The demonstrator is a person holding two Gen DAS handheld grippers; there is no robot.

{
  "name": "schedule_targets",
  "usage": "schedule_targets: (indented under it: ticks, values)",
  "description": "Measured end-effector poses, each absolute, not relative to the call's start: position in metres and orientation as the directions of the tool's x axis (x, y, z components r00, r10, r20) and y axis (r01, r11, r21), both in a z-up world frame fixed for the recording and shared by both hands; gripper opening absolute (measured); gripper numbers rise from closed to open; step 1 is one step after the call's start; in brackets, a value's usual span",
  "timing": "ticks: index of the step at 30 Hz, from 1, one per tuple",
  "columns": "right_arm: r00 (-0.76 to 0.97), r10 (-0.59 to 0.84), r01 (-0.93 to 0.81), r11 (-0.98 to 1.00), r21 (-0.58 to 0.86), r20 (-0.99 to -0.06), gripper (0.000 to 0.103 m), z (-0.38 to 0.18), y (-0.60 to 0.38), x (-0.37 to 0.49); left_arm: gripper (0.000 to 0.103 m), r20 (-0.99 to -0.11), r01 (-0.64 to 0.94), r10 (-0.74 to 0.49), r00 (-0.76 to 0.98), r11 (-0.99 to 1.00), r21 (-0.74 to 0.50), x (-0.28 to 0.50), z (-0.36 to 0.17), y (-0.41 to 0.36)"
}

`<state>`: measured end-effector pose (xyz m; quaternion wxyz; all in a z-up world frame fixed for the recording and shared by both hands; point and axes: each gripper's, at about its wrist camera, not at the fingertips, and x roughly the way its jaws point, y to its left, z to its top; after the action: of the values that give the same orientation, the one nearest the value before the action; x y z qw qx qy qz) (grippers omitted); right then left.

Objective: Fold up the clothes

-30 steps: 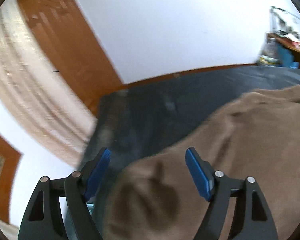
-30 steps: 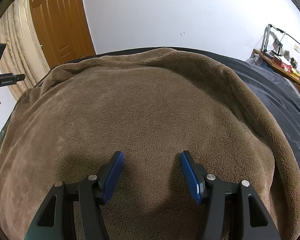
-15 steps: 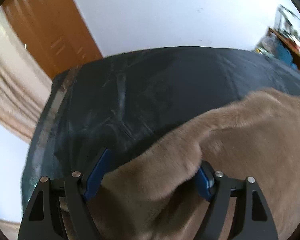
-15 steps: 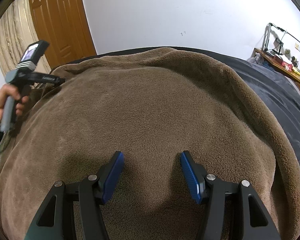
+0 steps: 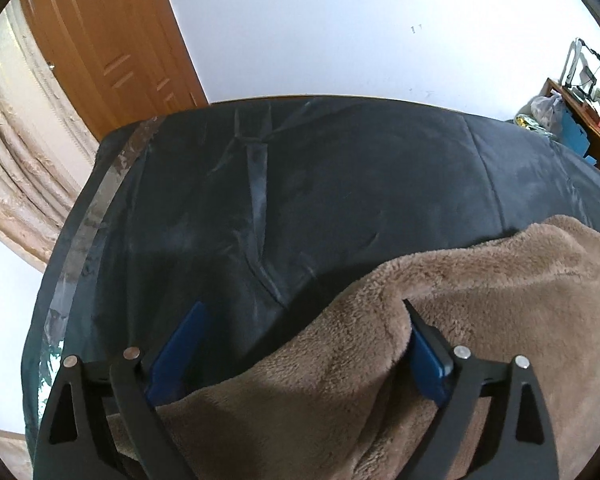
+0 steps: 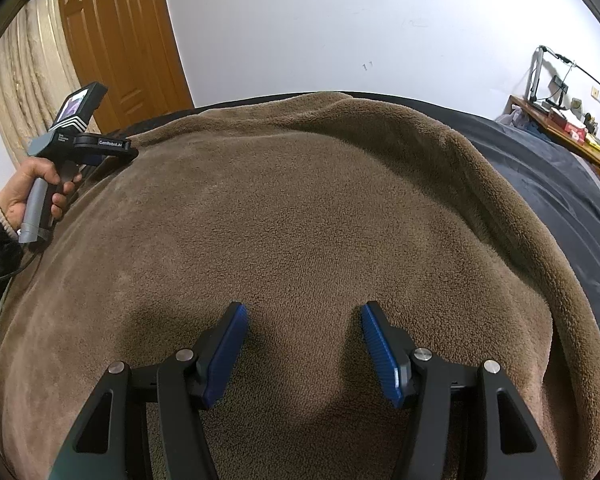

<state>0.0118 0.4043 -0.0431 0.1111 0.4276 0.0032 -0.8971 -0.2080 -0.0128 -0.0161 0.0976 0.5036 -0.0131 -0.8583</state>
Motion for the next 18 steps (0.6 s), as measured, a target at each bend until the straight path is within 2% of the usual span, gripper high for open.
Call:
schedule_targets:
  ticks: [8,13,18]
  values:
    - [-0.609,-0.198,0.202,-0.975,0.092,-0.768,0.062,-0.043,0.403,0.01,0.095,-0.831,0.117,-0.166,-0.531,-0.986,0.122,-0.174,0.014,-0.005]
    - [-0.609,-0.206,0.201,-0.974,0.103,-0.766,0.062,-0.042,0.402,0.008,0.095,-0.812,0.024,-0.08,-0.578,-0.996,0.081,-0.136,0.04,0.031]
    - [-0.609,-0.219,0.199,-0.973,0.12,-0.762,0.062,-0.041,0.403,0.008,0.095,-0.808,-0.047,-0.002,-0.59,-0.998,0.037,-0.11,0.039,0.061]
